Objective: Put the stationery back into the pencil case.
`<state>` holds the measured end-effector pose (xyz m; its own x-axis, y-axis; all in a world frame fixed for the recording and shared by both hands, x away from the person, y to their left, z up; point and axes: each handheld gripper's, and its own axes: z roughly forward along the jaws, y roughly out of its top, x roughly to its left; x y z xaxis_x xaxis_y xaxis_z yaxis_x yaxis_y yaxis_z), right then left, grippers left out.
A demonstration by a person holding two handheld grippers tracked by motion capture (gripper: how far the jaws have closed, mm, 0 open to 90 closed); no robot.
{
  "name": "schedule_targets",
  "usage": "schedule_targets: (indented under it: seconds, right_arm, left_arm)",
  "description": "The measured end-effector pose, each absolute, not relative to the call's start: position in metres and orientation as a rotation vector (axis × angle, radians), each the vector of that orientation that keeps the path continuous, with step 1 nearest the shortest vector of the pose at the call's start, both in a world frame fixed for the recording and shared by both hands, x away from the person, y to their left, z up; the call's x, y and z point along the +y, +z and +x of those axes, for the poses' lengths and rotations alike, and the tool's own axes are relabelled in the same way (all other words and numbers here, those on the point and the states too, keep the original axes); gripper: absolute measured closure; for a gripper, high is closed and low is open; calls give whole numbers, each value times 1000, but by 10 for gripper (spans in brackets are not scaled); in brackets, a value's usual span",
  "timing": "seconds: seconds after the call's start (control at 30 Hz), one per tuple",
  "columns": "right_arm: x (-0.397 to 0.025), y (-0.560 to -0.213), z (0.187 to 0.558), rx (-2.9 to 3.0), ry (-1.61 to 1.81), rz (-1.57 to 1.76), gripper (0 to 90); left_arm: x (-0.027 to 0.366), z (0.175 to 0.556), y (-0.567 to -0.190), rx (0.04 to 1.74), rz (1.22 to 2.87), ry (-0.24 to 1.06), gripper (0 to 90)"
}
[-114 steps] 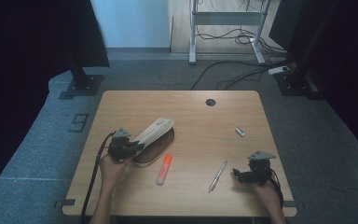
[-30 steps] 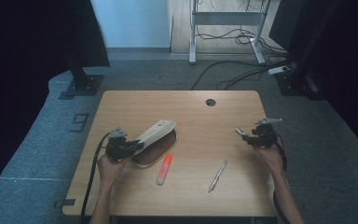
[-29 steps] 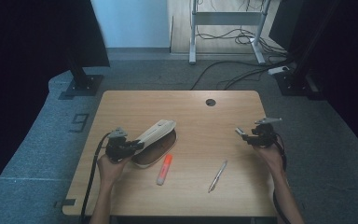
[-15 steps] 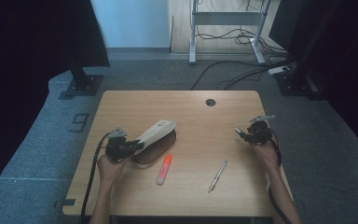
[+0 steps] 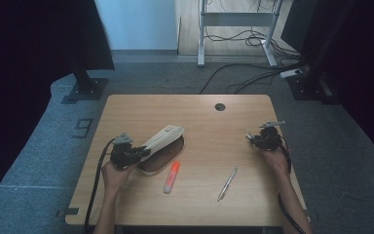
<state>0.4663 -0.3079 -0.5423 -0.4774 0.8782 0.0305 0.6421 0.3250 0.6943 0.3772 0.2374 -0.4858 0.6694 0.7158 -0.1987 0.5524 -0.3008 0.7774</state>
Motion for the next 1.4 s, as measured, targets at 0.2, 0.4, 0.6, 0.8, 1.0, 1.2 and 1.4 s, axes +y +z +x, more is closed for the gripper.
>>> schedule_targets:
  seconds: [0.2, 0.4, 0.6, 0.8, 1.0, 1.2, 1.4]
  right_arm:
    - [-309, -543, 464, 2233, 973, 1388, 716]
    - [-311, -542, 462, 2231, 991, 1393, 719]
    - [-302, -535, 455, 2240, 1000, 1349, 719]
    - [-289, -525, 449, 2253, 1022, 1295, 720]
    - [-275, -517, 444, 2273, 1054, 1251, 720]
    - [-261, -511, 441, 2294, 1083, 1211, 719]
    - [-249, -507, 439, 2312, 1094, 1177, 719]
  left_arm:
    - [237, 377, -486, 983, 1992, 231, 749]
    - [238, 378, -486, 990, 1984, 212, 750]
    - [238, 378, -486, 992, 1982, 207, 750]
    - [239, 378, -486, 993, 1979, 203, 750]
    - [239, 378, -486, 992, 1979, 202, 750]
    - [238, 378, -486, 990, 1981, 199, 750]
    - [238, 378, -486, 989, 1981, 202, 750]
